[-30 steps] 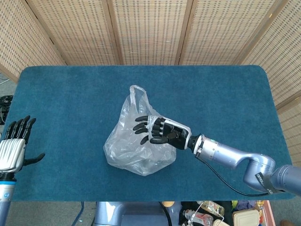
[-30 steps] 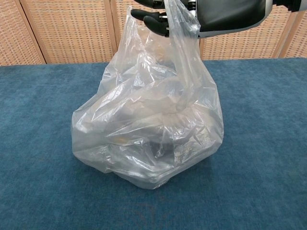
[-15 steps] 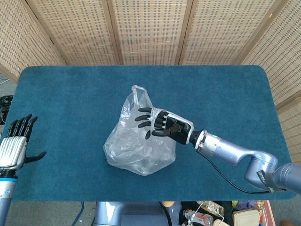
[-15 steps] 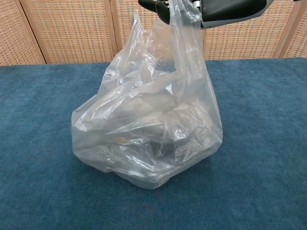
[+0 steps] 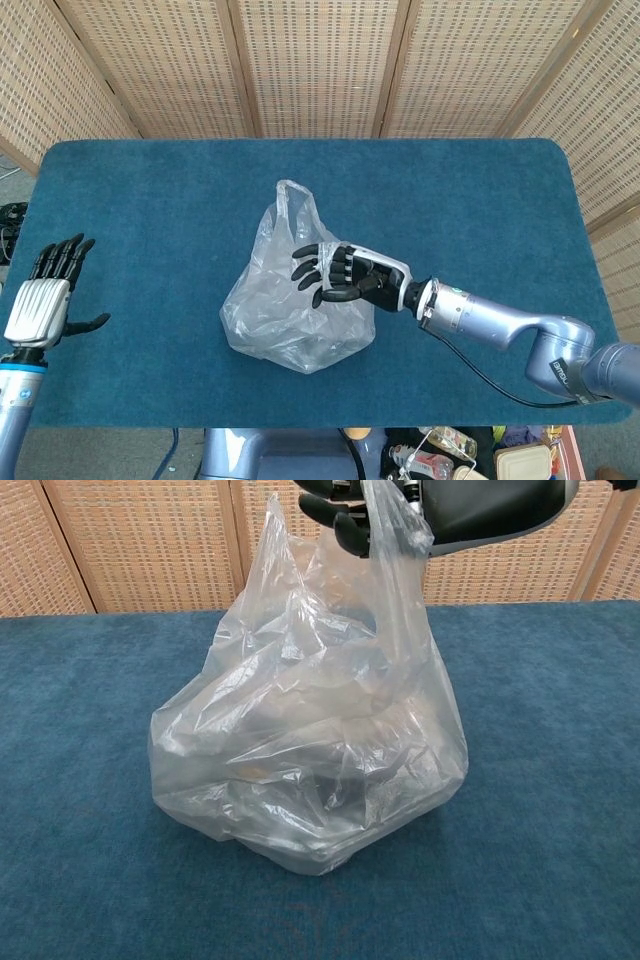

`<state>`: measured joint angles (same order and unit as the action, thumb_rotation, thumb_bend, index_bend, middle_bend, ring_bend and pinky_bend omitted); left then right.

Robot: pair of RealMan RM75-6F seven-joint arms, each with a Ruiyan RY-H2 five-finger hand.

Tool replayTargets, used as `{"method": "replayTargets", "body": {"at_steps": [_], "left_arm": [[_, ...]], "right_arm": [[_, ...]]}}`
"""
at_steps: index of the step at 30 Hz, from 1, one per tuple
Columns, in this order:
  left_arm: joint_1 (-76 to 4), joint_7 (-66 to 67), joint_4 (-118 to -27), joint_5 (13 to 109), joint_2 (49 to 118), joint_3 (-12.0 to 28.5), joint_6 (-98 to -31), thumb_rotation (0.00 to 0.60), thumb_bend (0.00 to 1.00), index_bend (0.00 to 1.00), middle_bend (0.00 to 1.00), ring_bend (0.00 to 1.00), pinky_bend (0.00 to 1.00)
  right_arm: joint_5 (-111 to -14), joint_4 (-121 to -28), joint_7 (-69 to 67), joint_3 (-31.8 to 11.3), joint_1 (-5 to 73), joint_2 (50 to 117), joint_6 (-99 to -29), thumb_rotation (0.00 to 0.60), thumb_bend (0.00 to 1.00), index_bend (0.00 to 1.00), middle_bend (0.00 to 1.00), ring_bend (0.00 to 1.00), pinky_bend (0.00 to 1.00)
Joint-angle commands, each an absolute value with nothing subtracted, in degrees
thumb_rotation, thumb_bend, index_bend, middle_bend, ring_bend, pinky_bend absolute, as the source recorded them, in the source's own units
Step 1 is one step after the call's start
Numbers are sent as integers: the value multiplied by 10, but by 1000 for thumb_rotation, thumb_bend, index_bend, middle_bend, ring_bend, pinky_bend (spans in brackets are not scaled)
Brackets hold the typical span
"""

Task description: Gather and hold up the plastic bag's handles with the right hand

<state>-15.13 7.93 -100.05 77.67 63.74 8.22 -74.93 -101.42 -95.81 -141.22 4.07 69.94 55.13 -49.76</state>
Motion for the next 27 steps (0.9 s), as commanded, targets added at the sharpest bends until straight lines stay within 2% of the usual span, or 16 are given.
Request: {"method": "replayTargets", "body": {"at_steps": [1,10,19,27], "left_arm": [[-208,39,-964,831,640,107,-714,600,25,0,0,0,0],[-301,-55,-886,895,670,140,-679,600,94,0,0,0,0],[-422,-49,-815,909,744,180,-624,600,177,2,0,0,0],[-518,-10,-721,900,830,202,-580,600,243,118,0,0,0]], "right_arm": [[-1015,-960,-1407,48,699,547,-494,600,0,262,373,351,445],[-1014,-963,-1397,60,696,544,-497,600,0,264,374,352,452],[-1014,-975,-1392,61,704,524,-497,600,0,266,376,353,456],[-1010,-975,-1394,56,714,520,-489,600,0,266,376,353,457]]}}
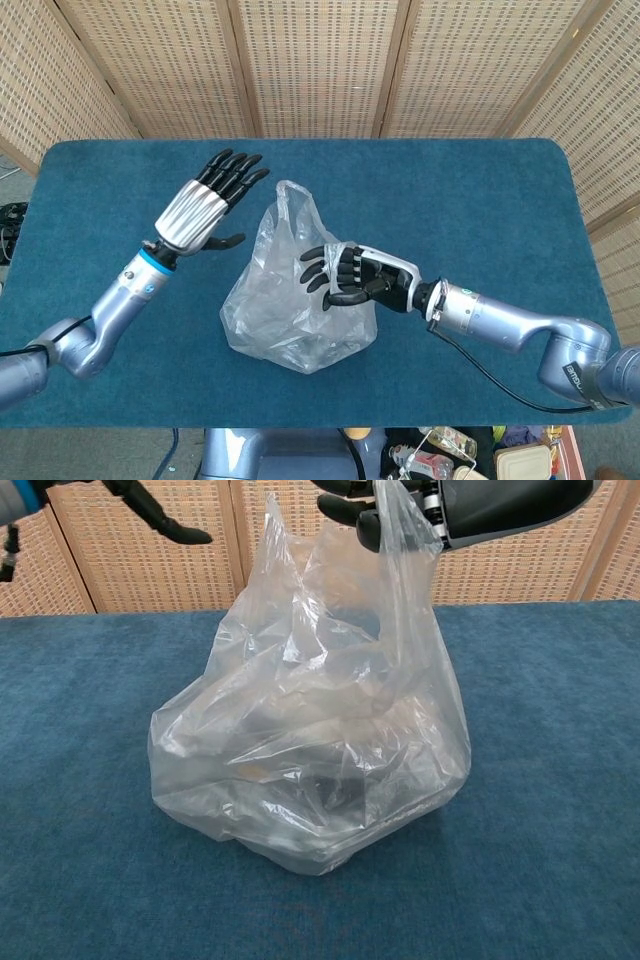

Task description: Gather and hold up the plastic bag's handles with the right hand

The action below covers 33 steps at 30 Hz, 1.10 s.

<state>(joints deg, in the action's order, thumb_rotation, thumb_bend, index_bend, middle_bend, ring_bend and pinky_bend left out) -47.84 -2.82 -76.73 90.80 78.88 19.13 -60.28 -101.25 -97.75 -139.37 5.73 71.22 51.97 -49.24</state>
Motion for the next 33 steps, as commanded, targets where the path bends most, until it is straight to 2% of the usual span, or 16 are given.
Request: {"method": "replayTargets", "body": {"at_steps": [1,6,12,17,28,33], "left_arm": [[-530,-7,-708,893,841,204,-567,600,244,123,0,0,0],[-577,6,-656,869,881,207,-529,600,290,148,0,0,0],[-608,0,-605,869,911,199,-530,600,293,190,0,0,2],[-627,-2,-564,856,945,198,-533,600,297,275,0,0,20],[-659,-39,-469,815,1031,216,-558,600,308,248,0,0,32],[-670,-59,-435,818,1052,221,-591,600,310,249,0,0,33]], "right_arm": [[-1008,-974,-1394,56,716,521,-487,600,0,266,376,354,457],[-996,-967,-1394,53,719,524,-475,600,0,267,376,353,457],[-985,-966,-1388,48,723,524,-461,600,0,268,375,353,457],[-982,-964,-1382,45,722,524,-458,600,0,268,376,353,457],[-986,-960,-1384,47,721,519,-453,600,0,270,376,353,459],[-988,-958,-1385,48,719,517,-455,600,0,270,376,353,459]]}}
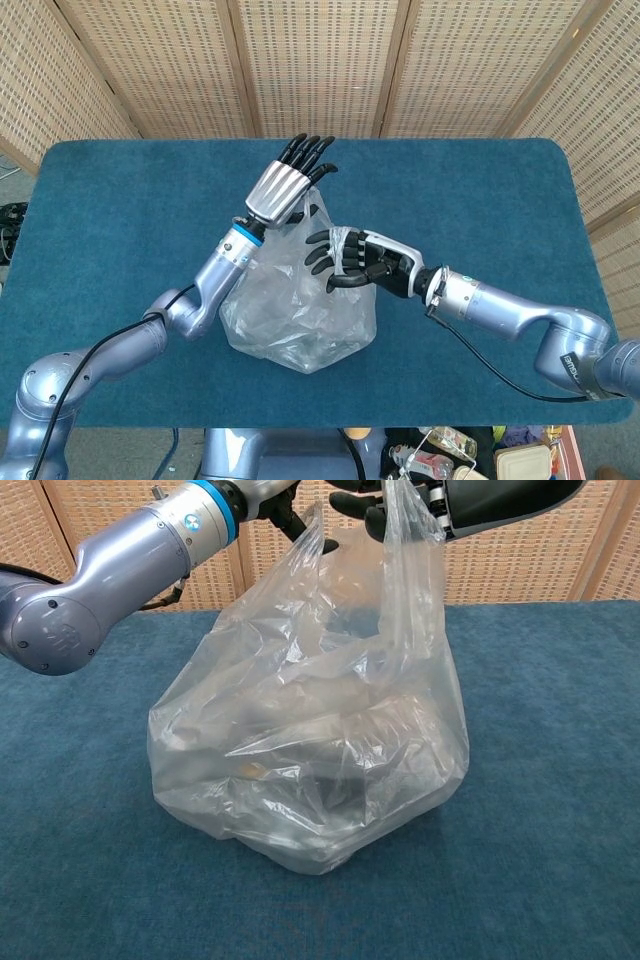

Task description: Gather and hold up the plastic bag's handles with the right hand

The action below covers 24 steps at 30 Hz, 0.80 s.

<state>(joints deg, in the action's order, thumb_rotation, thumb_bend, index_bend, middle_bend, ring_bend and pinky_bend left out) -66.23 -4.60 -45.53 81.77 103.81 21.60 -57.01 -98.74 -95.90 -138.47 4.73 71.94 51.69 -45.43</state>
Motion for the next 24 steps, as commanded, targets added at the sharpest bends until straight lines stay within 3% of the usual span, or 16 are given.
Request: {"method": "replayTargets", "body": {"at_steps": [1,12,24], "left_arm": [[-673,-63,-427,817,1057,221,-594,600,310,249,0,0,34],[-702,-124,-382,787,1086,243,-601,600,309,263,0,0,73],[-690,-258,-361,767,1095,259,-652,600,320,380,9,48,188]], "right_arm": [[-989,-957,-1386,48,719,517,-455,600,0,270,376,353,459],[-988,-952,-1386,48,720,523,-451,600,0,270,376,354,460],[-984,-949,-1380,43,723,533,-446,600,0,270,376,354,459]]}}
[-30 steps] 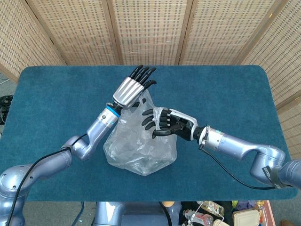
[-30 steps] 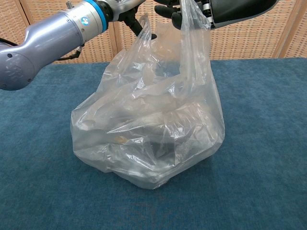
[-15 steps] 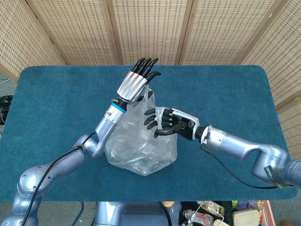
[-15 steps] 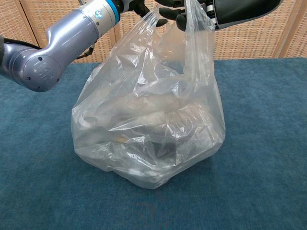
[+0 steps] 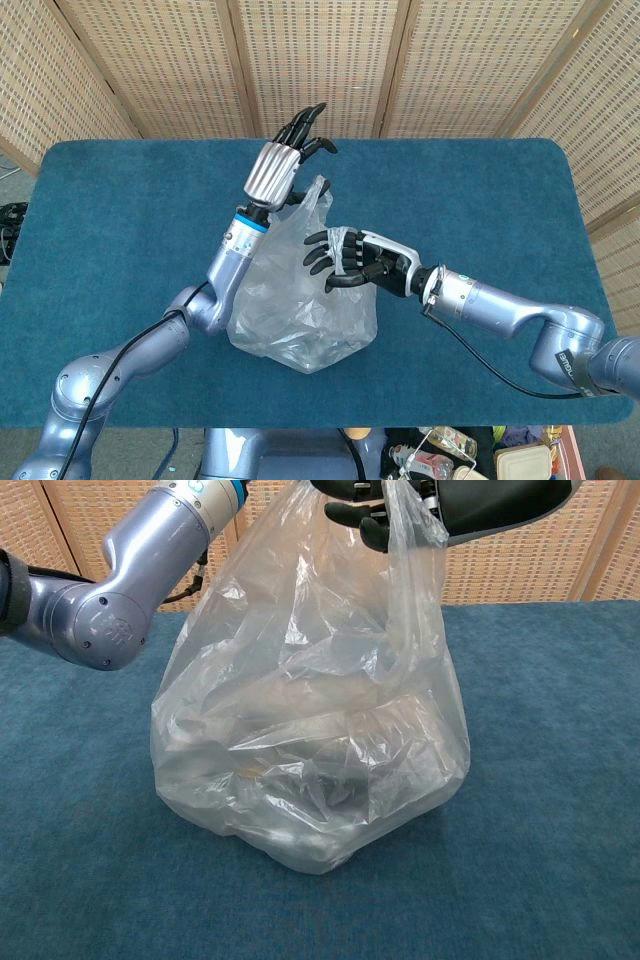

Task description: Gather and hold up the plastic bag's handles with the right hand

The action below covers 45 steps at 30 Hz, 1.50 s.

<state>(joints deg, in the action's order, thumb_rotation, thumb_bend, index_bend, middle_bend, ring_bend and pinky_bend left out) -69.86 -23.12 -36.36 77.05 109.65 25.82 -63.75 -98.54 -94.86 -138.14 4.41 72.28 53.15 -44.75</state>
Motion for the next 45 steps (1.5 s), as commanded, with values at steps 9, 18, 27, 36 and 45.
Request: {"method": "replayTargets", "body": {"at_steps": [9,18,27,36,45], "left_arm": [[-647,-300,-392,801,1048,221,-701,600,319,405,68,93,231],[-587,-367,-449,845,987,189,-791,600,293,381,66,94,242],[-610,-364,-456,839,993,193,-758,600,204,131,0,63,211],[-665,-312,-477,820,1016,224,-721,600,290,219,0,67,219],[-654,-295,-505,821,996,231,-752,600,302,221,1,70,227]], "right_arm": [[-976,-956,-1365,36,728,541,-437,600,0,271,376,354,459],[-969,-966,-1353,29,733,547,-427,600,0,270,376,354,460],[-964,-973,-1345,25,731,544,-424,600,0,271,376,354,460],[-962,-985,-1336,23,732,530,-417,600,0,271,376,354,461],[-954,-993,-1324,17,730,528,-412,600,0,271,376,354,461]]}}
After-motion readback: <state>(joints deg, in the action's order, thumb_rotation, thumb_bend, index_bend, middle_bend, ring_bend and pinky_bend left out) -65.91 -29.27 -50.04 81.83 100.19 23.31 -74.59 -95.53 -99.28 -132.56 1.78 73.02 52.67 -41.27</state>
